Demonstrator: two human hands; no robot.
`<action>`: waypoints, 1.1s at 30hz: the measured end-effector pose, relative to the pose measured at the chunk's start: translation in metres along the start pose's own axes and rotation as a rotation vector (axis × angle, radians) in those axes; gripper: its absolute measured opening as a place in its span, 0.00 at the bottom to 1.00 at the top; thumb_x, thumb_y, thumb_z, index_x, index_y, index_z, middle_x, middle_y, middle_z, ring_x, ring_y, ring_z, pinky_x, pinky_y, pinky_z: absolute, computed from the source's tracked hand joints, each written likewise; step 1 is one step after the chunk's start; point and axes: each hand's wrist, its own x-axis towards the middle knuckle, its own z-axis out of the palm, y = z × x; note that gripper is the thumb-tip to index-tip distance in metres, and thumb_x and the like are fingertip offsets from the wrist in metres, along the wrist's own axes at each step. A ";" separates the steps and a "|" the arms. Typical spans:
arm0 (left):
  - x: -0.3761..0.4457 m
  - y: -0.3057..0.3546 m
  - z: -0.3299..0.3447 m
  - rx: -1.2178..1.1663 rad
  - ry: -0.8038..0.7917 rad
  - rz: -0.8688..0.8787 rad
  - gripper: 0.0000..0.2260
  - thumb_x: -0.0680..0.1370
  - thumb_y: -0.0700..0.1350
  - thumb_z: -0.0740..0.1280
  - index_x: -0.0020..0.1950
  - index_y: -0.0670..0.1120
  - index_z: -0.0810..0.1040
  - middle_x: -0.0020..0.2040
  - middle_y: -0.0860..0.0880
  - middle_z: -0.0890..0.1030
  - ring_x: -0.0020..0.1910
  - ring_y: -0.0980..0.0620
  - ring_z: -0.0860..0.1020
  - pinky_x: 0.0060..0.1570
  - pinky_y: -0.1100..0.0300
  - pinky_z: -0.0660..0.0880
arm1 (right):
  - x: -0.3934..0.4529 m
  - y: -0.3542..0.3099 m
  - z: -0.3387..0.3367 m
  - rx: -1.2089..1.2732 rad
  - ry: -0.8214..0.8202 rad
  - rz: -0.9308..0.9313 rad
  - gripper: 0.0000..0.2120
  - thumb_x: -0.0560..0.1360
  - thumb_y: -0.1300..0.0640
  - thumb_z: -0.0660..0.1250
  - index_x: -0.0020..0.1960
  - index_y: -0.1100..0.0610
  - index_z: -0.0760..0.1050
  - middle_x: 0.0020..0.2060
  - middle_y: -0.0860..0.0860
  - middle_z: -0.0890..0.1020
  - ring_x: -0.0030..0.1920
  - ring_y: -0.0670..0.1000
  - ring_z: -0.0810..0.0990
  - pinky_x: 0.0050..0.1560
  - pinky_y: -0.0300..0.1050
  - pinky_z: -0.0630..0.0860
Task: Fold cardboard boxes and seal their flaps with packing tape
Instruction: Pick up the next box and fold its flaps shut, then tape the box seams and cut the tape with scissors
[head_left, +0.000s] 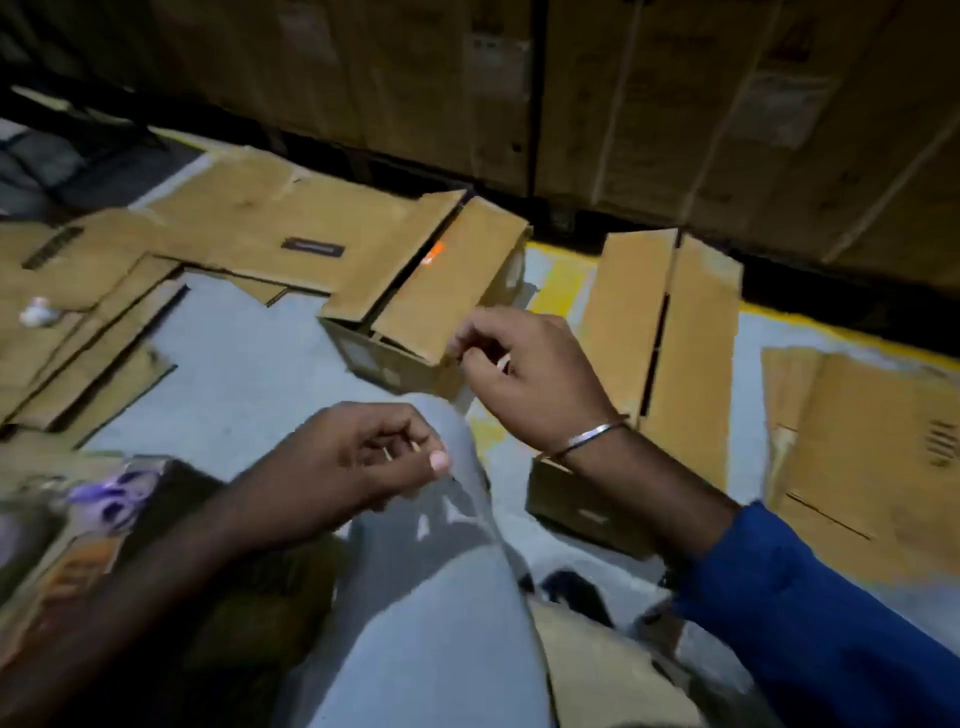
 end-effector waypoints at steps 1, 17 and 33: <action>-0.021 -0.009 -0.013 0.061 0.013 -0.038 0.16 0.78 0.59 0.72 0.51 0.46 0.83 0.40 0.45 0.82 0.40 0.42 0.81 0.40 0.47 0.77 | 0.003 -0.018 0.017 0.029 -0.047 -0.045 0.08 0.74 0.61 0.64 0.44 0.52 0.81 0.37 0.45 0.79 0.38 0.48 0.76 0.40 0.51 0.76; -0.153 -0.122 -0.184 1.014 0.459 -0.669 0.40 0.67 0.82 0.55 0.64 0.55 0.78 0.57 0.43 0.80 0.53 0.39 0.80 0.50 0.43 0.80 | 0.002 -0.126 0.236 -0.155 -0.459 -0.153 0.12 0.78 0.42 0.67 0.51 0.50 0.79 0.47 0.50 0.77 0.49 0.57 0.77 0.39 0.47 0.66; -0.119 -0.177 -0.221 0.936 0.110 -0.901 0.23 0.73 0.72 0.67 0.59 0.60 0.79 0.51 0.53 0.80 0.47 0.50 0.78 0.42 0.56 0.74 | 0.014 -0.147 0.285 -0.315 -0.453 0.006 0.14 0.79 0.50 0.68 0.60 0.58 0.76 0.60 0.57 0.70 0.43 0.61 0.76 0.42 0.48 0.68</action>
